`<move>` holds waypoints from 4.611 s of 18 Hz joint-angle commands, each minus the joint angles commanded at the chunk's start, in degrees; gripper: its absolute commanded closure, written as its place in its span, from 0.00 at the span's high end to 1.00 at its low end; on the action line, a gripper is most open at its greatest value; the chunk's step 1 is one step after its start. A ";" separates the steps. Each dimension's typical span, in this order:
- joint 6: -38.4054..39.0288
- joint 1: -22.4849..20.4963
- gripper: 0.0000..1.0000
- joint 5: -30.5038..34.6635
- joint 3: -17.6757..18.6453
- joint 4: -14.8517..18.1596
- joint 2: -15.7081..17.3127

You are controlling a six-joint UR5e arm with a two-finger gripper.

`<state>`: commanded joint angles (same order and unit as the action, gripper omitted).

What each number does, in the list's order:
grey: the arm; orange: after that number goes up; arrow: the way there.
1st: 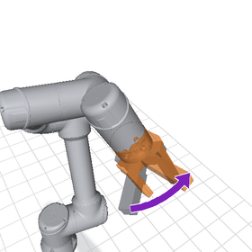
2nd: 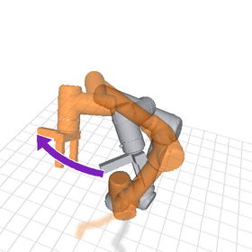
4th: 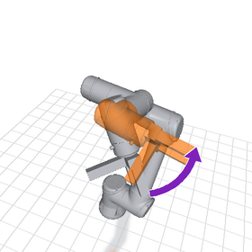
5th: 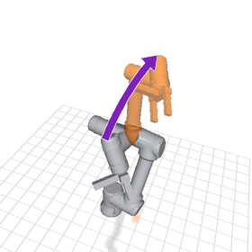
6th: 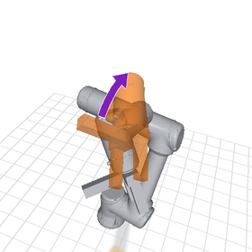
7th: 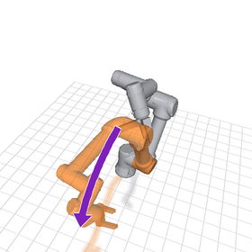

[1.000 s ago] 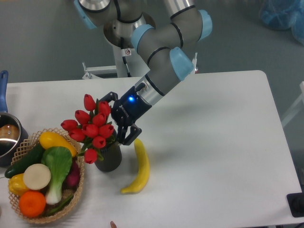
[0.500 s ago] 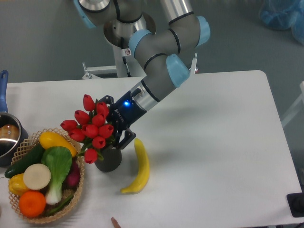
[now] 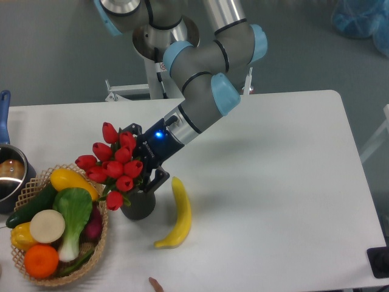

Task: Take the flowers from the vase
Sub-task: 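Close the gripper on the tulip stems at the vase rim, then lift the gripped tulips up out of the black vase, then carry the tulips up and away from the vase, holding them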

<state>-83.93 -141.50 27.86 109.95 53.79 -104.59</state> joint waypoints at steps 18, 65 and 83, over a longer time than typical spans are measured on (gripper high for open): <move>0.00 -0.62 0.45 -1.32 0.70 -0.09 0.26; 21.79 -8.53 0.39 -22.76 -0.35 0.18 10.46; 24.43 -12.21 0.39 -27.69 -4.04 0.09 9.49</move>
<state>-59.50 -153.71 0.17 105.91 53.88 -95.10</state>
